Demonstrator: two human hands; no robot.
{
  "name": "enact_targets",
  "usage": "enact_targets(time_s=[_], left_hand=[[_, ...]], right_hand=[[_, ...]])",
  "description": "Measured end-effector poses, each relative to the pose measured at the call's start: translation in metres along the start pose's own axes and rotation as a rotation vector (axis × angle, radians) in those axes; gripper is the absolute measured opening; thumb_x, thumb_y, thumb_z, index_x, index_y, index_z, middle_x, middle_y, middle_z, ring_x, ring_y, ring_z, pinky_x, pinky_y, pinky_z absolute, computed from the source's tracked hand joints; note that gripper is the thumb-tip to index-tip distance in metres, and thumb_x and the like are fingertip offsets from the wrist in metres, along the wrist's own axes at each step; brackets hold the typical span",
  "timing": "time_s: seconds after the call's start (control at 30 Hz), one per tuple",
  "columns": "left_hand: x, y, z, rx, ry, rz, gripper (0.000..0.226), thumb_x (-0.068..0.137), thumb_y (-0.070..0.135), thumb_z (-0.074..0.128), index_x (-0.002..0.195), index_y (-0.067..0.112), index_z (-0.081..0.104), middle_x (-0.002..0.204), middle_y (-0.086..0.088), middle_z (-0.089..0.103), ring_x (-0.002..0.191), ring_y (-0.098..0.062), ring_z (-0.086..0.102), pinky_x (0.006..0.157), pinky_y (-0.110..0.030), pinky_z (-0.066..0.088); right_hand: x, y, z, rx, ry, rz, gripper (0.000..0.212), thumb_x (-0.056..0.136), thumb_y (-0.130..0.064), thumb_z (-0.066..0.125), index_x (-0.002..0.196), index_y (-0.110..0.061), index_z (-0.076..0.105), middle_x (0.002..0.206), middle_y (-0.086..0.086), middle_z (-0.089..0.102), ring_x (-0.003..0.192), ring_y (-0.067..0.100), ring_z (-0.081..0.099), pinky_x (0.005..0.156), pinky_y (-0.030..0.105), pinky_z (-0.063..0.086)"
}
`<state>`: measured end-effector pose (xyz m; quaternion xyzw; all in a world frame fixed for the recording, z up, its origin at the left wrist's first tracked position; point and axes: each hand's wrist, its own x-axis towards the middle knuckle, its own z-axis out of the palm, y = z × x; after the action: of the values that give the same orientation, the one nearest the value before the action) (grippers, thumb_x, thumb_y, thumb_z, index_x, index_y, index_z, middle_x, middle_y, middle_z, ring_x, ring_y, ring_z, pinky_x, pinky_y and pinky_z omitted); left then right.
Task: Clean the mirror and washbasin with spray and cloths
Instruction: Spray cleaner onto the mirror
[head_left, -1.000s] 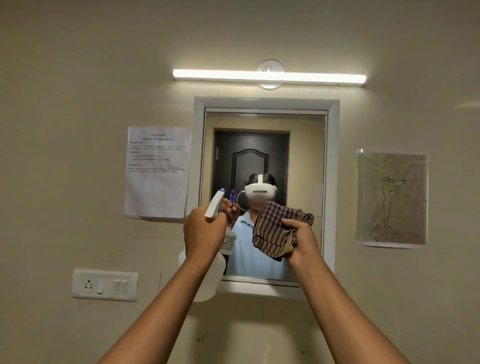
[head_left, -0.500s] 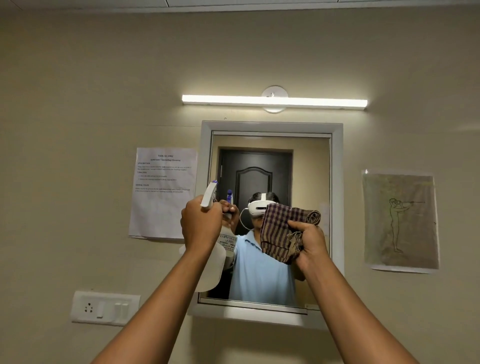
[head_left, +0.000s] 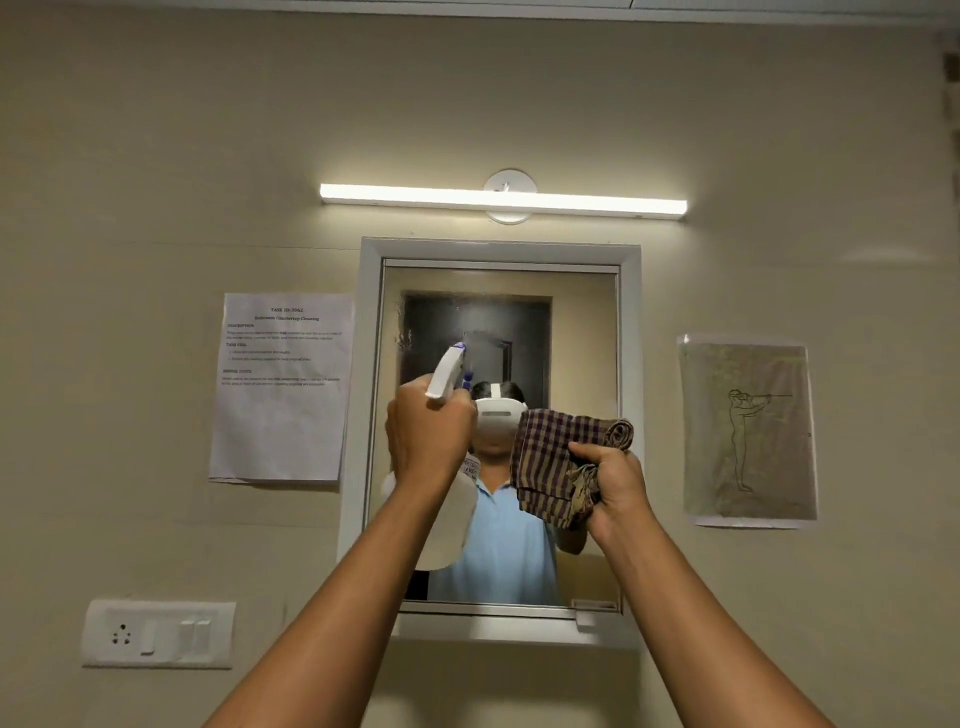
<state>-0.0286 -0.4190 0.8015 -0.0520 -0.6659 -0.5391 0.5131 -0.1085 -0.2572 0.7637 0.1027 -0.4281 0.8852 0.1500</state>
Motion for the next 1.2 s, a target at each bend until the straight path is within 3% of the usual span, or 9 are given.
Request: enact_targets(time_s=[0.1, 0.2, 0.27, 0.43, 0.57, 0.67, 0.83, 0.97, 1.2], left_hand=[[-0.013, 0.008, 0.026, -0.030, -0.047, 0.029, 0.017, 0.087, 0.014, 0.062, 0.079, 0.027, 0.054, 0.065, 0.007, 0.056, 0.065, -0.010, 0.060, 0.064, -0.037, 0.058], [-0.024, 0.016, 0.049, -0.048, -0.124, 0.065, 0.009, 0.088, 0.013, 0.060, 0.087, 0.020, 0.065, 0.068, 0.004, 0.059, 0.062, -0.006, 0.057, 0.055, -0.023, 0.049], [-0.032, 0.021, 0.061, -0.062, -0.160, 0.067, 0.016, 0.088, 0.013, 0.060, 0.101, 0.013, 0.068, 0.078, -0.002, 0.064, 0.069, -0.010, 0.062, 0.057, -0.020, 0.050], [-0.048, 0.019, 0.080, -0.064, -0.188, 0.010, 0.028, 0.090, 0.018, 0.063, 0.116, 0.009, 0.064, 0.096, -0.007, 0.064, 0.093, -0.021, 0.064, 0.084, -0.039, 0.058], [-0.060, 0.009, 0.081, -0.071, -0.197, -0.001, 0.005, 0.092, 0.015, 0.059, 0.095, 0.019, 0.061, 0.081, -0.003, 0.061, 0.085, -0.022, 0.065, 0.079, -0.036, 0.056], [-0.066, -0.005, 0.073, -0.060, -0.157, -0.030, 0.011, 0.092, 0.014, 0.059, 0.086, 0.022, 0.055, 0.069, 0.004, 0.056, 0.070, -0.015, 0.061, 0.062, -0.023, 0.050], [-0.063, -0.026, 0.045, -0.039, -0.077, -0.043, 0.019, 0.092, 0.015, 0.061, 0.083, 0.031, 0.055, 0.066, 0.014, 0.052, 0.064, -0.011, 0.057, 0.062, -0.029, 0.052], [-0.055, -0.040, 0.014, 0.035, 0.009, -0.045, 0.012, 0.093, 0.015, 0.059, 0.085, 0.023, 0.054, 0.065, 0.009, 0.051, 0.061, -0.012, 0.056, 0.057, -0.023, 0.049], [-0.043, -0.076, -0.041, 0.155, 0.115, -0.118, 0.008, 0.091, 0.015, 0.059, 0.084, 0.012, 0.061, 0.066, -0.001, 0.056, 0.060, -0.015, 0.058, 0.050, -0.020, 0.042]], right_hand=[[-0.004, -0.010, -0.013, 0.003, 0.023, -0.011, 0.036, 0.084, 0.012, 0.053, 0.117, 0.004, 0.061, 0.096, 0.020, 0.070, 0.078, 0.033, 0.069, 0.056, 0.039, 0.060], [-0.003, -0.019, -0.027, -0.004, 0.063, -0.032, 0.037, 0.083, 0.011, 0.054, 0.119, 0.006, 0.061, 0.097, 0.022, 0.070, 0.078, 0.034, 0.070, 0.056, 0.039, 0.060], [-0.001, -0.024, -0.037, -0.009, 0.080, -0.039, 0.036, 0.083, 0.011, 0.054, 0.118, 0.006, 0.061, 0.097, 0.022, 0.071, 0.080, 0.034, 0.071, 0.060, 0.041, 0.060], [-0.001, -0.031, -0.058, -0.024, 0.116, -0.050, 0.033, 0.083, 0.010, 0.056, 0.115, 0.005, 0.063, 0.098, 0.023, 0.071, 0.083, 0.036, 0.071, 0.065, 0.046, 0.061], [0.001, -0.031, -0.066, -0.032, 0.133, -0.039, 0.033, 0.082, 0.009, 0.056, 0.113, 0.003, 0.064, 0.102, 0.023, 0.072, 0.088, 0.039, 0.072, 0.072, 0.054, 0.060], [-0.001, -0.026, -0.066, -0.037, 0.126, -0.016, 0.032, 0.082, 0.009, 0.057, 0.113, 0.004, 0.065, 0.099, 0.022, 0.072, 0.087, 0.038, 0.072, 0.071, 0.054, 0.060], [-0.007, -0.013, -0.053, -0.037, 0.088, -0.001, 0.030, 0.083, 0.011, 0.055, 0.111, 0.005, 0.065, 0.092, 0.020, 0.072, 0.080, 0.036, 0.071, 0.065, 0.048, 0.061], [-0.014, 0.000, -0.036, -0.039, 0.055, 0.017, 0.034, 0.083, 0.012, 0.053, 0.114, 0.005, 0.063, 0.095, 0.021, 0.071, 0.079, 0.034, 0.070, 0.059, 0.045, 0.061], [-0.020, 0.025, -0.016, -0.046, 0.014, 0.061, 0.037, 0.083, 0.011, 0.053, 0.117, 0.002, 0.062, 0.107, 0.023, 0.070, 0.094, 0.039, 0.070, 0.080, 0.054, 0.058]])
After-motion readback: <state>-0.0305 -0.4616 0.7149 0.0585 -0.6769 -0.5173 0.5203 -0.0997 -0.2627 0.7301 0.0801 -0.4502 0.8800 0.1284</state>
